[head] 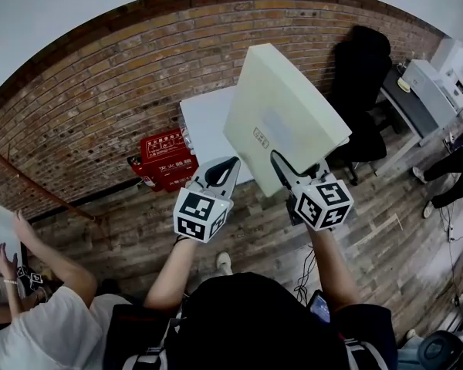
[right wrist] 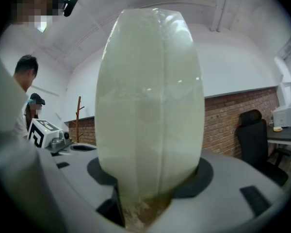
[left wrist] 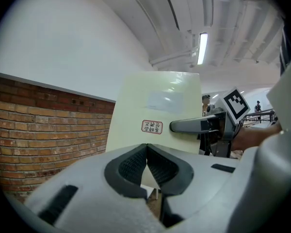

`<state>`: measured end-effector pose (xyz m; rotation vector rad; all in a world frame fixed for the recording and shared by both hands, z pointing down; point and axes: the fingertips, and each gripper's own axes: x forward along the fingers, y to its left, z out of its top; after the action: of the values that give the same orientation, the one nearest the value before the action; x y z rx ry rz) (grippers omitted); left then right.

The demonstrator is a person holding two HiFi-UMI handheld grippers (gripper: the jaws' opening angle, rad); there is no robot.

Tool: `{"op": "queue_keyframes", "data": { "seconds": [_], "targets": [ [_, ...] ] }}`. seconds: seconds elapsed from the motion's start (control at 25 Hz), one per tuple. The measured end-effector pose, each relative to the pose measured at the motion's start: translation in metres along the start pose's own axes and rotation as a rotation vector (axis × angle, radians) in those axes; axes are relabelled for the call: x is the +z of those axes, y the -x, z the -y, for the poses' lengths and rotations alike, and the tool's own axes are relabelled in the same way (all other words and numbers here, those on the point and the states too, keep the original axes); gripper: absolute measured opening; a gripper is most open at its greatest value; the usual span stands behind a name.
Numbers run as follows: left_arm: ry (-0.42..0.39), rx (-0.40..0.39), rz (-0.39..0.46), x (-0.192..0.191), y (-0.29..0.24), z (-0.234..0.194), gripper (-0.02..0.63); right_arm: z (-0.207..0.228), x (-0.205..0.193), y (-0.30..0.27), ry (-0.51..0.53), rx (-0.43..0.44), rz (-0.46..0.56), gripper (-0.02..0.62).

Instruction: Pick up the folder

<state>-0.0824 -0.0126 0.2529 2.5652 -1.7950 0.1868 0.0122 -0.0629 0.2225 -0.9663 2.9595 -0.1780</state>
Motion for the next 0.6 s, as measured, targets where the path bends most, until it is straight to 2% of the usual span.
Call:
{"op": "queue_keyframes", "data": {
  "seconds": [0.6],
  "targets": [
    [0.012,0.002,0.007,0.0,0.008,-0.001,0.02,-0.01,-0.004,0.001,0.016,0.009,-0.015,0.272]
  ]
}}
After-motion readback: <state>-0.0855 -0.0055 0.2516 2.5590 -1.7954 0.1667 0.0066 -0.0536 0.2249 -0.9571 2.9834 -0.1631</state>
